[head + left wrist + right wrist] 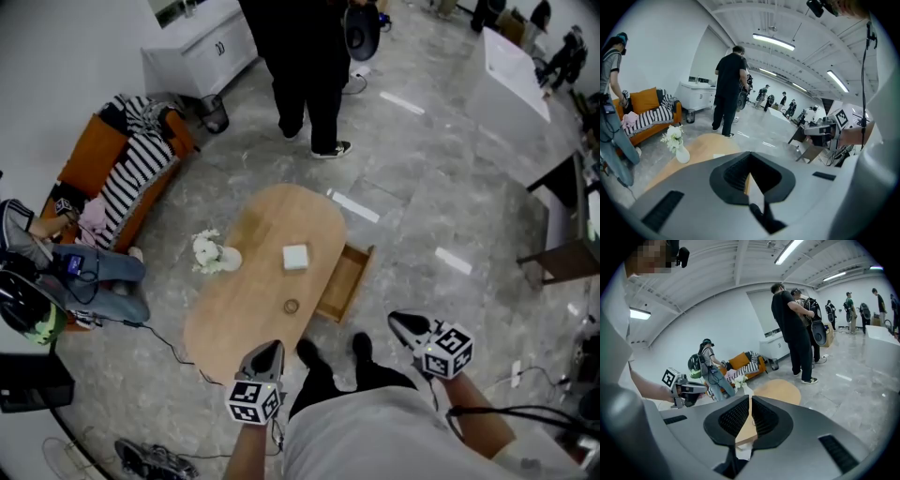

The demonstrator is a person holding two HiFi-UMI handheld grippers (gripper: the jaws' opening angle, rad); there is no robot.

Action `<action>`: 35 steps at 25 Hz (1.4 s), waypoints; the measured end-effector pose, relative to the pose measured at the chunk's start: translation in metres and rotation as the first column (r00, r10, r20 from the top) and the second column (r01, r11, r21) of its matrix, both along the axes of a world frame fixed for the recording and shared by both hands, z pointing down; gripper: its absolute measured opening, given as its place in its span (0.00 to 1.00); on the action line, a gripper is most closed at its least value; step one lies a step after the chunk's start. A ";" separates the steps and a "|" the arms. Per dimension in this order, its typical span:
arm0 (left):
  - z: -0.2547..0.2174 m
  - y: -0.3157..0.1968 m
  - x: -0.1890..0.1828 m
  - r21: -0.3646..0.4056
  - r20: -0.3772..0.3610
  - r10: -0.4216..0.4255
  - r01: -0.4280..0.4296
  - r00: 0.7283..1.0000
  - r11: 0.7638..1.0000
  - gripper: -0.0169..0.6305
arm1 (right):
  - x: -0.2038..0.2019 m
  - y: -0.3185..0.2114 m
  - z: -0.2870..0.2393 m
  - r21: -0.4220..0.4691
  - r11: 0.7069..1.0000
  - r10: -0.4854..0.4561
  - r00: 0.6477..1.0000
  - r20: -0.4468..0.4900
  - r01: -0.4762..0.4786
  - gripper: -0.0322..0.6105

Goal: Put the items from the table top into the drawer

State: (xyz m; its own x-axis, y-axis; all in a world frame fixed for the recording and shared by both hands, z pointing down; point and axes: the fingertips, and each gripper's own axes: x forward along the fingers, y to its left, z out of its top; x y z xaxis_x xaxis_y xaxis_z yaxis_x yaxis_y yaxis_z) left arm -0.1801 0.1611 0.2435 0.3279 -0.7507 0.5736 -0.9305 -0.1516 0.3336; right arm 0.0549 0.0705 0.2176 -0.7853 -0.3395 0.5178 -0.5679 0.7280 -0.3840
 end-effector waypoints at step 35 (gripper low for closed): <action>0.111 0.013 -0.003 -0.189 0.055 0.306 -0.291 0.950 0.938 0.03 | -0.068 0.058 0.115 -0.202 0.979 0.020 0.997 -0.075 -0.035 0.12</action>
